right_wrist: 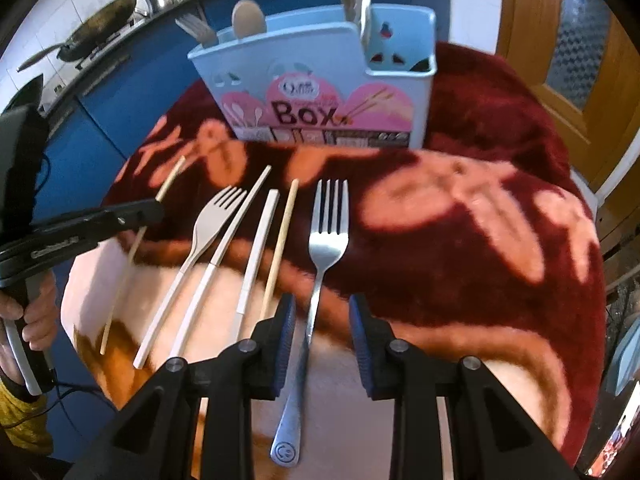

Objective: Organize utensils
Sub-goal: 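Grasp a wooden chopstick with the left tool while the right tool grasps a silver fork, then lift the chopstick with the left tool while the right tool lifts the fork toward the caddy, then drop the chopstick into the caddy with the left tool while the right tool drops the fork in, then move both tools back over the remaining utensils, then grasp the white plastic fork with the left tool while the right tool grasps a chopstick, then lift the white fork with the left tool while the right tool lifts the chopstick toward the caddy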

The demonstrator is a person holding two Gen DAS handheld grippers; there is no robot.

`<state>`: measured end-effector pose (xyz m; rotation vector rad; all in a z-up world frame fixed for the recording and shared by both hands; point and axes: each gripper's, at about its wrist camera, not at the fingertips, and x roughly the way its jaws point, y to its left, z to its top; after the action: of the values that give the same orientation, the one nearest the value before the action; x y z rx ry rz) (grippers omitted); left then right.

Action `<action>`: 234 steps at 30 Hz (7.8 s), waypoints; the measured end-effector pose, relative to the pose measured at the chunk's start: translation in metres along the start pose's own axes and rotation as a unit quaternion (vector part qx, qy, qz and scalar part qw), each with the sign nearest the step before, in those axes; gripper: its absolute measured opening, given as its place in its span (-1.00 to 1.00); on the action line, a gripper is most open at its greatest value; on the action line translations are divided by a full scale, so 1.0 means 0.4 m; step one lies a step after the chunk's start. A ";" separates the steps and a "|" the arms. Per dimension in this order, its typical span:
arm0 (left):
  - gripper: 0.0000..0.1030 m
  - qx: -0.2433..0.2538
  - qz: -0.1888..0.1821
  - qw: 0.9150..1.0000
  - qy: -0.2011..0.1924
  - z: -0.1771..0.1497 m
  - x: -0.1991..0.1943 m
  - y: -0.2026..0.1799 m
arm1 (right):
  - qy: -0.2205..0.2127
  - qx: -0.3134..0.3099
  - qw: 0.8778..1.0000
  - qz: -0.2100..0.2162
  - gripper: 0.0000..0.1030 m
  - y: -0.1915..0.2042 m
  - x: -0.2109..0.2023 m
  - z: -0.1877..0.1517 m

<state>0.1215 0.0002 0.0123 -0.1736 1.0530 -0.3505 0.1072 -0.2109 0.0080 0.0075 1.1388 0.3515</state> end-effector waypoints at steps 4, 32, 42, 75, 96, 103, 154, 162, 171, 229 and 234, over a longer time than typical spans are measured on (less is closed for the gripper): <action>-0.92 0.002 -0.006 1.000 -0.015 0.002 -0.009 -0.015 | 0.040 -0.008 0.999 -0.004 -0.52 0.006 0.025 0.024; -0.92 0.042 -0.006 0.983 -0.177 0.044 -0.113 -0.080 | -0.113 0.056 0.992 0.018 -0.90 -0.035 -0.083 0.017; -0.92 0.034 0.006 0.962 -0.270 0.132 -0.165 -0.104 | -0.242 0.069 0.968 0.024 -0.90 -0.035 -0.172 0.065; -0.92 0.009 0.095 0.881 -0.463 0.369 -0.057 -0.128 | -0.443 0.030 0.896 -0.018 -0.90 -0.106 -0.132 0.322; -0.90 0.051 0.117 0.896 -0.426 0.303 0.033 -0.129 | -0.405 -0.013 0.913 -0.048 -0.88 -0.073 -0.058 0.318; -0.69 0.056 0.114 0.901 -0.415 0.286 0.024 -0.134 | -0.400 -0.012 0.916 -0.041 -0.70 -0.069 -0.066 0.310; -0.68 0.073 0.074 0.959 -0.264 0.047 -0.117 -0.161 | -0.275 0.028 0.959 -0.068 -0.48 0.010 -0.148 0.062; -0.69 0.090 0.079 0.970 -0.210 0.006 -0.093 -0.163 | -0.241 0.034 0.968 -0.060 -0.48 0.013 -0.136 0.017; -0.68 0.097 0.083 0.984 -0.127 -0.034 -0.030 -0.149 | -0.196 0.047 0.978 -0.046 -0.48 0.000 -0.106 -0.033; -0.84 0.011 0.017 0.995 -0.094 -0.057 -0.022 -0.022 | -0.017 -0.001 1.000 0.000 -0.48 0.046 0.021 -0.008; -0.84 0.017 0.018 0.993 -0.115 -0.061 -0.036 -0.018 | 0.012 -0.008 1.000 0.001 -0.50 0.056 0.044 0.016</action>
<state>0.0924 -0.0006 0.0142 -0.1605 0.8207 -0.3076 0.1133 -0.1839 -0.0007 -0.0091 1.1597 0.3628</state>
